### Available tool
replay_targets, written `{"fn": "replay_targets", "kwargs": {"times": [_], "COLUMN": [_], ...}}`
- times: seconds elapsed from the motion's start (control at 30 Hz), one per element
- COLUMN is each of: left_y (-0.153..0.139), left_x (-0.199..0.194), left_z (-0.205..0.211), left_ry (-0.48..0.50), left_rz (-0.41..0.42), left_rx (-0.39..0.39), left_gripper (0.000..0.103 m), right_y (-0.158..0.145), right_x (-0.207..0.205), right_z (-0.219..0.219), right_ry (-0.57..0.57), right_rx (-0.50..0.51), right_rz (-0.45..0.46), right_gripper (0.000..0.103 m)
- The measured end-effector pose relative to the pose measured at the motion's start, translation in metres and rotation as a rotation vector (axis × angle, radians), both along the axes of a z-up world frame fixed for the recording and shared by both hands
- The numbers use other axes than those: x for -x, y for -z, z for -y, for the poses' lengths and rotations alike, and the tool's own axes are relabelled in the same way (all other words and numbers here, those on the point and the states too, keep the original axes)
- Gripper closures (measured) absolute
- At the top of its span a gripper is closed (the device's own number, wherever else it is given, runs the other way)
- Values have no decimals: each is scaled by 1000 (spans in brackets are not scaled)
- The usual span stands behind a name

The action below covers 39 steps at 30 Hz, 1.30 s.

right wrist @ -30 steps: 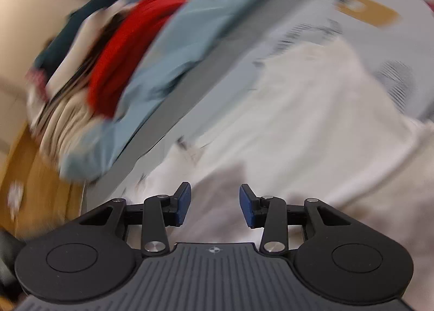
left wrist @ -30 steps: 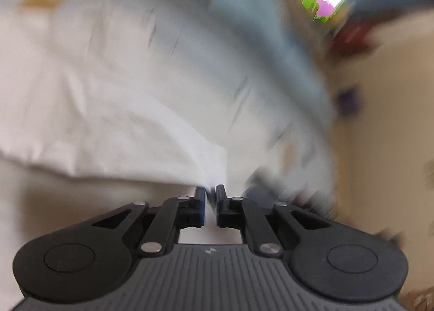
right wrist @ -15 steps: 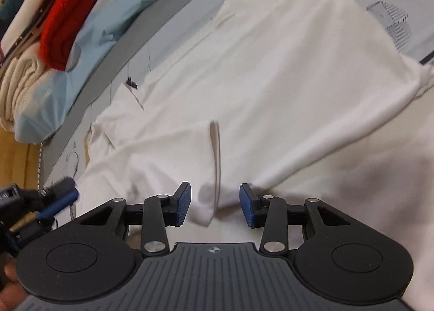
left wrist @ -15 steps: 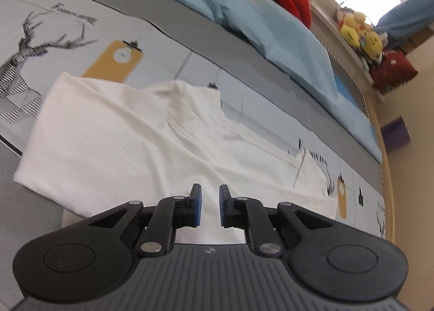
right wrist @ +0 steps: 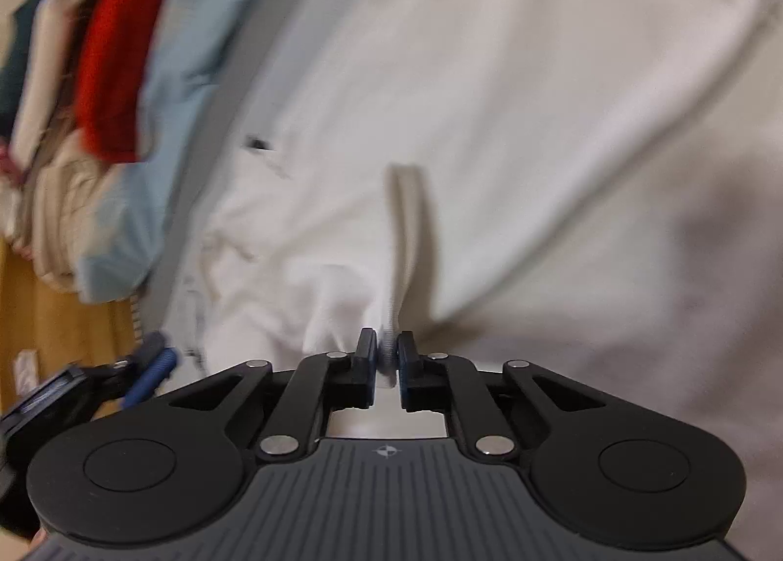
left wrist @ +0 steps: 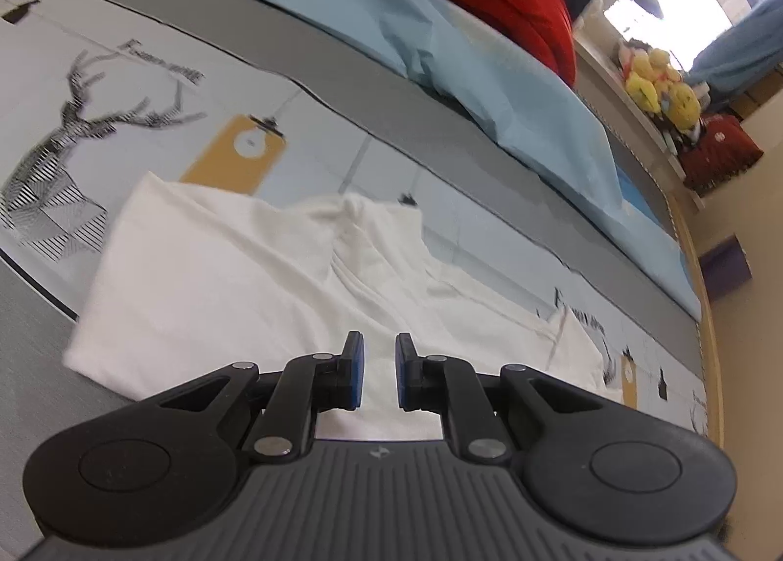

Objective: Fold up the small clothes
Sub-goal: 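Pinch the shirt side edge with the left tool and fold it inward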

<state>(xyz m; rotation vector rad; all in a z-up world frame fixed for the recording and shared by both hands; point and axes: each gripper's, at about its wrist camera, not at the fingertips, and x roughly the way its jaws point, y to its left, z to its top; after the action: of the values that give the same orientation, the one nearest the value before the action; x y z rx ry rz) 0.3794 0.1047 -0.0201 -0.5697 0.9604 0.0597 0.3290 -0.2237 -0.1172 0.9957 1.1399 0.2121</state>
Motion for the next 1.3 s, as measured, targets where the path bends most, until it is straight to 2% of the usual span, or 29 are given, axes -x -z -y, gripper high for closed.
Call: {"fn": "replay_targets", "kwargs": {"times": [0.07,0.17,0.2,0.23,0.27,0.33,0.4,0.5,0.57,0.7,0.77,0.87,0.97,1.07,1.2,1.3], "left_y": [-5,-12,-14,-15,-15,-15,-14,-12,-9,-1,4,11,18,27,37,47], "left_x": [1,6,7,8,9,10,10,8,7,2,1,-1,0,1,2,2], "left_z": [-12,-32,-40,-46,-52,-61,-65,-64,-62,-51,-48,-43,-40,-35,-32,-29], "left_ry": [-45,-123,-150,-173,-194,-223,-232,-228,-213,-161,-138,-106,-69,-15,27,43], "left_rz": [18,40,44,45,43,35,23,3,-10,-41,-60,-91,-128,-176,-219,-246], "left_rx": [-16,-43,-50,-54,-56,-52,-51,-57,-51,-55,-45,-54,-30,-48,-90,-104], "left_gripper": [90,90,90,90,90,90,90,90,90,90,90,85,80,79,79,79], "right_y": [-27,-97,-116,-127,-133,-127,-108,-83,-77,-82,-83,-84,-82,-84,-81,-75], "right_x": [-3,4,10,13,15,12,4,-5,-5,-8,-9,-7,-6,-4,-8,-13], "right_z": [3,1,7,16,25,41,55,79,88,94,96,98,108,114,105,89], "right_ry": [-20,-99,-97,-83,-69,-45,-35,1,34,116,162,168,224,277,212,99], "right_rx": [46,295,312,322,362,545,707,772,789,852,851,849,905,865,809,741], "right_rz": [137,512,615,666,679,602,452,264,216,208,213,246,220,209,229,236], "right_gripper": [97,98,98,98,98,98,98,98,98,98,98,98,98,97,94,89]}}
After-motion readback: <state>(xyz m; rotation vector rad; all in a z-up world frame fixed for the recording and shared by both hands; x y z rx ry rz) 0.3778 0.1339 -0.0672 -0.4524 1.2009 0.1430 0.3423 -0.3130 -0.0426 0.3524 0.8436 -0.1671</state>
